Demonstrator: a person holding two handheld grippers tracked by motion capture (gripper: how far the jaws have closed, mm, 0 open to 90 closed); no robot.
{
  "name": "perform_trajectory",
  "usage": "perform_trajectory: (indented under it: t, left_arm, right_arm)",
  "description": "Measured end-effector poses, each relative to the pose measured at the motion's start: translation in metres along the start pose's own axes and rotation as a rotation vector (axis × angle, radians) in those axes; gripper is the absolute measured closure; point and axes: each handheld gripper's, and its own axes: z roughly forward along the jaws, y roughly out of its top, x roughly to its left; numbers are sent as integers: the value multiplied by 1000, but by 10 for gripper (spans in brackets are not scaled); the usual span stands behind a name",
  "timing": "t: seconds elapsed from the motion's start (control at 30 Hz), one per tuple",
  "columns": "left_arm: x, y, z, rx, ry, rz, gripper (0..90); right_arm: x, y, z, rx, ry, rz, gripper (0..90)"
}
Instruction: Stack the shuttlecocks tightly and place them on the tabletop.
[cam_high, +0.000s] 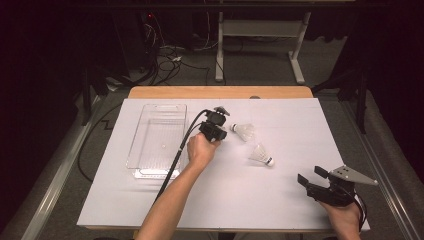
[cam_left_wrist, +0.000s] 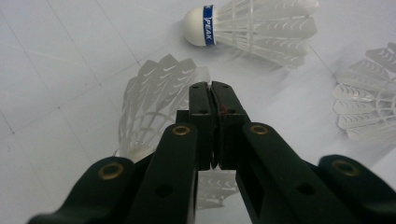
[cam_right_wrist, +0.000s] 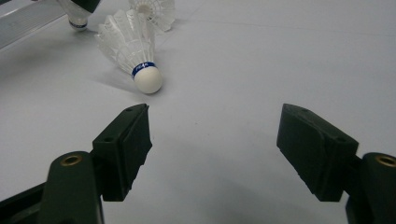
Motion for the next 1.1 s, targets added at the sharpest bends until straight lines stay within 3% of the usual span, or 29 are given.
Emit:
perform_trajectory:
  t: [0.5,0.8,1.1]
  left_arm:
    - [-9,5,0,-18,-22,28,780]
    - [-14,9,0,-16,-28,47,775]
    - [-13,10,3,-15,-40,39,771]
  right_arm:
    - [0,0,0,2,3,3,263]
    - [0,0,0,-1,4,0,264]
    - [0,0,0,0,7,1,264]
